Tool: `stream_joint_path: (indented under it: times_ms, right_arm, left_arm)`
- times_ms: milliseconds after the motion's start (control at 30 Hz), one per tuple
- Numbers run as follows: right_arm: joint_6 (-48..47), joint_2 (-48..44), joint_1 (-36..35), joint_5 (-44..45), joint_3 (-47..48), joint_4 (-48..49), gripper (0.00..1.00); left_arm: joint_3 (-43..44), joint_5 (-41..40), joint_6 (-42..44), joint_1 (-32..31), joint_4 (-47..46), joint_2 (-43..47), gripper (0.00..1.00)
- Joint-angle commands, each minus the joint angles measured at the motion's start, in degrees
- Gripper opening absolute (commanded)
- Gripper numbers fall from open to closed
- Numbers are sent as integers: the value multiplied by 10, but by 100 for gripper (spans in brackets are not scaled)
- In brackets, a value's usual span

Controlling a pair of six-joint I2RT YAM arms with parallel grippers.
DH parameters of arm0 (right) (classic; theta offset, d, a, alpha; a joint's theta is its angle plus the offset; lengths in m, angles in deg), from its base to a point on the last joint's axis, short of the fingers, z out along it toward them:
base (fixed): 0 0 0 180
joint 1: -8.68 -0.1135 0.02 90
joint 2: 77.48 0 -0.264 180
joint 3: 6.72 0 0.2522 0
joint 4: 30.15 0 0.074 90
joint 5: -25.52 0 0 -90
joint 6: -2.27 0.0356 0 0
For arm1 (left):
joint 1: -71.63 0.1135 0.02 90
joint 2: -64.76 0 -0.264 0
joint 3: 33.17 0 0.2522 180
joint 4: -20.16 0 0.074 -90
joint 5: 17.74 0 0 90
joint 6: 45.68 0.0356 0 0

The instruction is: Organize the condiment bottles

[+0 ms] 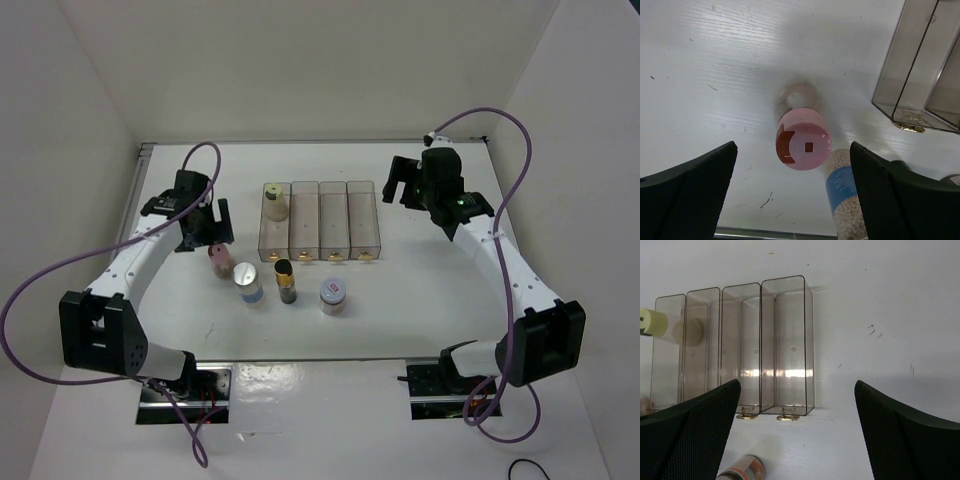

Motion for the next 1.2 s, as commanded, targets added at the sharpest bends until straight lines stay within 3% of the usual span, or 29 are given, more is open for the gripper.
stream_joint_path:
  times_ms: [0,367,767,900,1033,1167]
  right_arm:
    - [3,-32,-5,-9,-12,25,99]
    - [8,-49,-5,2,-17,20,99]
    - [8,-49,-5,7,-17,20,99]
    - [8,-49,-5,13,-17,20,99]
    - [8,-49,-5,13,-17,20,99]
    - [8,-49,-5,13,-17,20,99]
  left_arm:
    - [-1,7,-9,5,-35,5,99]
    - [-25,25,-3,5,-59,-35,94]
    - [-30,25,-3,5,-40,-46,79]
    - [-36,30,2,5,-40,-46,72]
    - [-36,36,2,5,-34,-46,53]
    - [-6,36,9,0,-6,-23,45]
